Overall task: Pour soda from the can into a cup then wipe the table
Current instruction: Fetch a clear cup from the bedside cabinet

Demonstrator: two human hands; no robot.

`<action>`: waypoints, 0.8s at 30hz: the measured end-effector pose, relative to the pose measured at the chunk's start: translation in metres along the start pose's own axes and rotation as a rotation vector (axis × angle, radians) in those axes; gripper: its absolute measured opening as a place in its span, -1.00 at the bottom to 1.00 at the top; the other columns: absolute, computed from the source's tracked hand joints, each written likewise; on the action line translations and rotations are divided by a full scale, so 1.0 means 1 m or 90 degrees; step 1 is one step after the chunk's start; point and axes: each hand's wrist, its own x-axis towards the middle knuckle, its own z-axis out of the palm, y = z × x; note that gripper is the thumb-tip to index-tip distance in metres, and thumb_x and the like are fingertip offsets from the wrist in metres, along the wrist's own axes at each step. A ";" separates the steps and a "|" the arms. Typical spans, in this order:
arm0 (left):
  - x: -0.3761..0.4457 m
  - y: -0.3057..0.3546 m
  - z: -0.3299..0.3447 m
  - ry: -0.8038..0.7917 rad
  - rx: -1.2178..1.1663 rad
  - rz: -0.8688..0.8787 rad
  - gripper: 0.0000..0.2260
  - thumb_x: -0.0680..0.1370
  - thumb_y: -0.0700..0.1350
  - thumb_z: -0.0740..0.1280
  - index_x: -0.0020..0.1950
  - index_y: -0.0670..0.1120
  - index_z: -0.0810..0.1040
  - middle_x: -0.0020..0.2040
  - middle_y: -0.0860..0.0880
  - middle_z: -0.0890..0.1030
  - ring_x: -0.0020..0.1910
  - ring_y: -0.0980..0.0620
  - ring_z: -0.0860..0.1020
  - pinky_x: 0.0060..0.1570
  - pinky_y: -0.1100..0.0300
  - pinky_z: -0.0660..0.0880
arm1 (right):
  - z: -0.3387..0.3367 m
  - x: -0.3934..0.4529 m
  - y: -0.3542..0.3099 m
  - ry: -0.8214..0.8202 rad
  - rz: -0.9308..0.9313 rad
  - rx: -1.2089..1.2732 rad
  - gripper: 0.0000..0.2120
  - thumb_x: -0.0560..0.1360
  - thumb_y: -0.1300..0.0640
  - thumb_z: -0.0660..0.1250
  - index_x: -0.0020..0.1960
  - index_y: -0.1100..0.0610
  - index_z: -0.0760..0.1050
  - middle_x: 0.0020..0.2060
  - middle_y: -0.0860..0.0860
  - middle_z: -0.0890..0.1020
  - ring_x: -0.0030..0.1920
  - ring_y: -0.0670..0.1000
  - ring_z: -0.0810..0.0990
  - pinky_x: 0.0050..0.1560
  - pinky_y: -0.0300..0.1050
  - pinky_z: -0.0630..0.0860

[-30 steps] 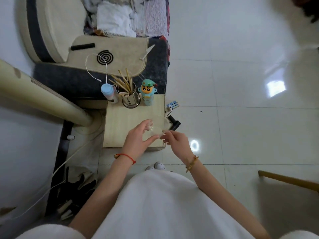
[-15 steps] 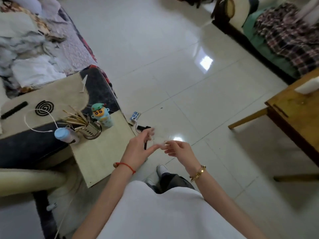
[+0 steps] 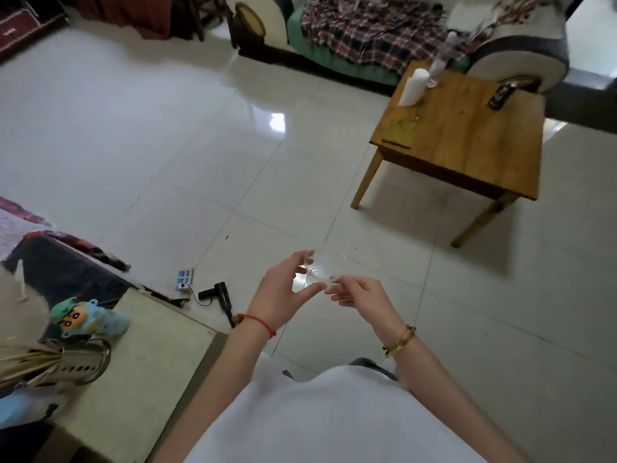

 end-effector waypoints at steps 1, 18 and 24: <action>0.006 0.010 0.012 -0.016 0.004 0.013 -0.48 0.46 0.06 0.48 0.38 0.05 0.43 0.19 0.14 0.59 0.07 0.24 0.57 0.16 0.17 0.53 | -0.015 -0.002 0.003 0.014 0.001 0.009 -0.73 0.62 0.16 0.17 0.08 0.21 0.63 -0.17 0.07 0.74 -0.15 0.01 0.68 -0.10 -0.22 0.56; 0.109 0.230 0.270 -0.226 0.011 0.246 -0.45 0.47 0.07 0.46 0.41 -0.02 0.41 0.24 0.06 0.59 0.10 0.16 0.57 0.17 0.23 0.52 | -0.343 -0.045 0.042 0.283 0.009 0.120 -0.70 0.65 0.11 0.15 0.15 0.24 0.59 -0.13 0.05 0.74 -0.13 -0.03 0.67 -0.04 -0.22 0.58; 0.140 0.290 0.333 -0.287 0.030 0.313 -0.47 0.47 0.09 0.42 0.40 -0.02 0.42 0.25 0.03 0.58 0.09 0.18 0.53 0.17 0.25 0.51 | -0.417 -0.055 0.045 0.347 -0.002 0.145 -0.70 0.65 0.08 0.14 0.18 0.18 0.59 -0.11 0.02 0.73 -0.06 -0.02 0.69 0.00 -0.23 0.59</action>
